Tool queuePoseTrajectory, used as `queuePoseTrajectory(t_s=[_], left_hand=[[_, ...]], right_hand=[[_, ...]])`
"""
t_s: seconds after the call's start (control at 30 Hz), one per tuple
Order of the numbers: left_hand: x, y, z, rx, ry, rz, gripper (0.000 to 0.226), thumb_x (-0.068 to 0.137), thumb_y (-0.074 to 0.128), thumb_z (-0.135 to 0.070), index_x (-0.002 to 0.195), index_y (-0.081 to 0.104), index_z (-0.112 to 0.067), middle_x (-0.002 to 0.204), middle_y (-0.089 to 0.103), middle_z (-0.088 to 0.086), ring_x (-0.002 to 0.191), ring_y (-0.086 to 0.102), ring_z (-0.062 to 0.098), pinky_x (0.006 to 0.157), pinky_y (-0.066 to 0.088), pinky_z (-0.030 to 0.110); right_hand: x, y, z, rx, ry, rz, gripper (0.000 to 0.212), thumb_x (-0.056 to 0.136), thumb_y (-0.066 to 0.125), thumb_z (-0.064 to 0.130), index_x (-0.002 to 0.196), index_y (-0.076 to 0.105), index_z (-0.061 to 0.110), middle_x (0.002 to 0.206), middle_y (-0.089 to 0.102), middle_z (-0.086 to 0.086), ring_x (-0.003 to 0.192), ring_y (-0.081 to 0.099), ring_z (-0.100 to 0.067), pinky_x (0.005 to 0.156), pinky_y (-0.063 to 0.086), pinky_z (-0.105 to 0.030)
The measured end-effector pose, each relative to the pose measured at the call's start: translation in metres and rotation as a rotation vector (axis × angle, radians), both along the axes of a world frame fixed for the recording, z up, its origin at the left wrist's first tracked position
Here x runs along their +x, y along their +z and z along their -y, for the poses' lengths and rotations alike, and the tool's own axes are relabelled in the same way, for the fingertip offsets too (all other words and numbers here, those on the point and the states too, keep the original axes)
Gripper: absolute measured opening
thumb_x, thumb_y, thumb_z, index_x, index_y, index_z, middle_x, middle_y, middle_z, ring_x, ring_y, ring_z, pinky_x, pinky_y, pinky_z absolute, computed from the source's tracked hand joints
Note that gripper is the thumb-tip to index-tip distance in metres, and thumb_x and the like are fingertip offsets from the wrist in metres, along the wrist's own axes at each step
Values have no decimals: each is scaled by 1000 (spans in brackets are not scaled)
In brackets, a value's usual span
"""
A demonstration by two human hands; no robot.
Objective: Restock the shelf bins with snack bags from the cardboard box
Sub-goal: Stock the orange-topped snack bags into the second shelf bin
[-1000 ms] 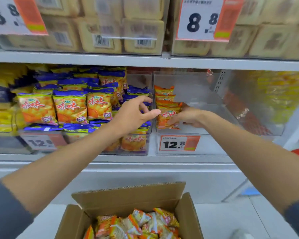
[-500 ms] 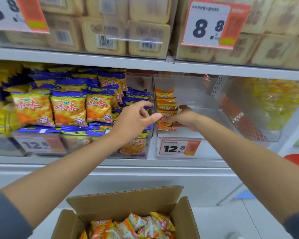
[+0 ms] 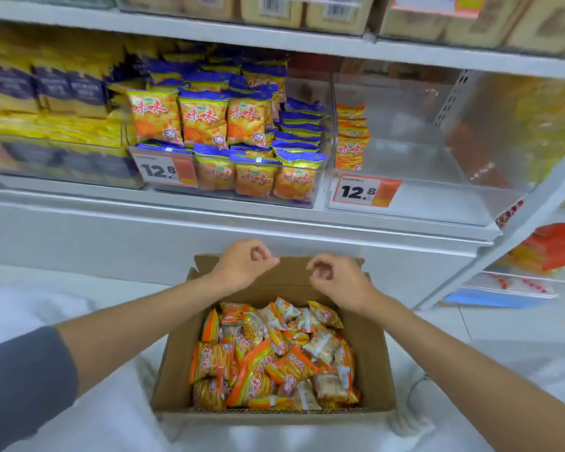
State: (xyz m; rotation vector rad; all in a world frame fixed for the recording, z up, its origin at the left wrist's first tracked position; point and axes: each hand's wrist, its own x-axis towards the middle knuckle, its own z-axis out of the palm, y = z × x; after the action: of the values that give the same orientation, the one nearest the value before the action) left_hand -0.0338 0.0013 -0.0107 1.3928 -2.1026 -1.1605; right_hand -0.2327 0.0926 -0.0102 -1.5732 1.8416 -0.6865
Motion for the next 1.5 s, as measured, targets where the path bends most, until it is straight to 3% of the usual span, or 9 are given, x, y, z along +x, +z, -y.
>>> queuePoseTrajectory(t_s=[0.17,0.3,0.5,0.67,0.73,0.9,1.07,1.23,1.5], left_hand=[[52,-60,-4,170,-26,200,19,87,69,-36,90,67,-18,90,67,-5,89,62,8,72,48,19],[51,-76,-9,236,-43,191,13,88,69,-30,92,67,-18,87,67,-7,84,62,6,70,47,17],[56,-90,-14,287,-79,213,18,88,69,-31,98,68,-16,90,70,-1,87,66,10,80,52,24],[62,-86,-16,326,-25,227,16,90,66,-26,97,69,-11,91,70,2,86,66,14,74,52,24],[59,-78,-17,382,50,205,23,95,58,-26,101,68,-5,92,69,10,78,65,14,66,53,22],[49,-43,-17,1086,221,-143,57,89,53,-59,120,50,-11,116,65,16,102,69,25,74,60,31],[44,-41,-21,922,214,-251,43,85,71,-13,125,57,-7,115,69,15,100,69,26,83,59,37],[54,-57,-20,814,238,-198,58,79,73,4,130,50,-13,119,63,14,106,65,26,76,59,35],[58,-78,-25,824,243,-150,64,80,72,3,133,44,-19,117,65,13,104,65,27,80,58,41]], right_hand=[[16,-99,-4,396,155,-53,12,89,64,16,101,62,17,94,64,-2,87,61,-18,80,51,-34],[37,-166,-2,540,168,-78,41,91,66,29,124,55,7,119,61,-15,107,59,-30,91,49,-44],[58,-222,-6,532,153,-177,59,88,68,29,140,45,14,95,67,-7,85,64,-24,73,55,-43],[41,-191,3,427,-77,77,22,82,60,5,96,60,22,62,46,6,53,40,-10,51,31,-28],[33,-157,10,385,-165,256,25,81,61,-1,99,65,16,63,45,7,55,39,-7,50,32,-20],[44,-61,2,92,-72,421,35,76,72,-5,103,68,16,101,70,3,94,65,-4,80,53,-16],[49,-46,-12,159,59,495,35,79,74,6,107,68,26,114,69,6,110,62,-6,95,50,-25],[23,-110,-13,465,66,200,34,90,64,8,124,61,10,129,60,-7,118,57,-20,99,48,-34],[29,-215,-29,810,305,-238,79,84,64,55,146,35,16,135,55,-9,124,49,-32,102,44,-47]])
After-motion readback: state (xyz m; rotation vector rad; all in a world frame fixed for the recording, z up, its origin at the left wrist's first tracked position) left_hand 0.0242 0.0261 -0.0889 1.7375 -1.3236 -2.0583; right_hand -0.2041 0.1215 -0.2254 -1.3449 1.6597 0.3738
